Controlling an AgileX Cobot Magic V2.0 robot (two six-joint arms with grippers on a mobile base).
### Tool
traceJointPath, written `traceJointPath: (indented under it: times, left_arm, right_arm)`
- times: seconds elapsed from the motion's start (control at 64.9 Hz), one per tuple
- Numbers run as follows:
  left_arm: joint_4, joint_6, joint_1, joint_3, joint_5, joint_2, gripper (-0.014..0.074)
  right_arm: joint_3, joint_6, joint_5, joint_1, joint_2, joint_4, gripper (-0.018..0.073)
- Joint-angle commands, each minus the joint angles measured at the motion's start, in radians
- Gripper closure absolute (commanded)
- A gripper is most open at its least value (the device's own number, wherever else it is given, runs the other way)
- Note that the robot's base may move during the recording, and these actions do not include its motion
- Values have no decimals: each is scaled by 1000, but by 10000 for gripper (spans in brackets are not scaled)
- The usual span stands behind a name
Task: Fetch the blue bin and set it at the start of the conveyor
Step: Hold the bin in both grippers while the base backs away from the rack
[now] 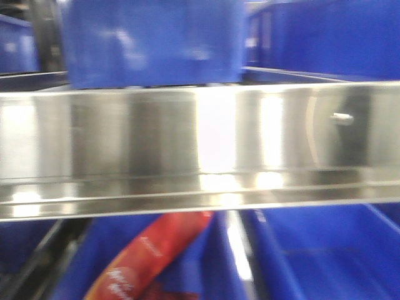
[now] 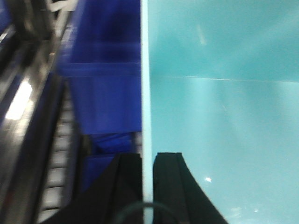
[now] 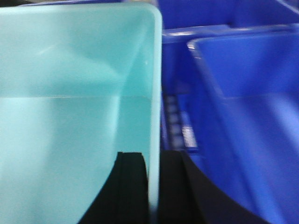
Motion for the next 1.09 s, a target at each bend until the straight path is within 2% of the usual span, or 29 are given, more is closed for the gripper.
traceJointPath:
  times: [0.0,1.079]
  left_arm:
    - [13,7,-9,-11,-37,-6,708]
    - [13,7,-9,-11,-37,-6,708]
  right_arm:
    - [-14,-9,-41,1,-8,-22,721]
    - [-14,-9,-81,1,-8,-22,721]
